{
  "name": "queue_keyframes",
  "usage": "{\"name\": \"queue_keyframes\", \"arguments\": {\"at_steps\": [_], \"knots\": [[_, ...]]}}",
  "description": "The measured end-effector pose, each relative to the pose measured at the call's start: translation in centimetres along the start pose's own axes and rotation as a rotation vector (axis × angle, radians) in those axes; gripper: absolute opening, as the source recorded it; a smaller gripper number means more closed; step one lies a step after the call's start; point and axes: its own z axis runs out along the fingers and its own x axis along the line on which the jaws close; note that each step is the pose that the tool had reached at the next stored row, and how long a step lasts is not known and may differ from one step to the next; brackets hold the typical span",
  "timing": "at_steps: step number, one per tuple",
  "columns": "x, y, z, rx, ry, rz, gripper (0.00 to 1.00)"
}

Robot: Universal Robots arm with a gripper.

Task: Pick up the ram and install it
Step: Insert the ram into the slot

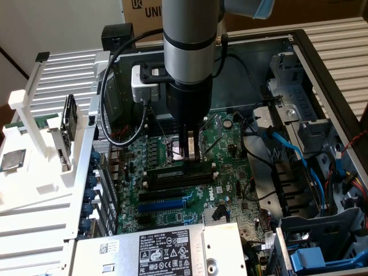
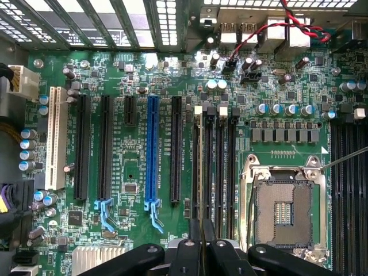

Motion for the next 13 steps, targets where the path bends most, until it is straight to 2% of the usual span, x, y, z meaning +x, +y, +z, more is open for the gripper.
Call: {"name": "queue_keyframes", "arguments": {"at_steps": [7, 13], "knots": [[0.01, -0.01, 0.03, -0.0002, -0.0003, 0.002, 0.13], [0.09, -0.01, 0.02, -0.0029, -0.0003, 0.005, 0.13]]}}
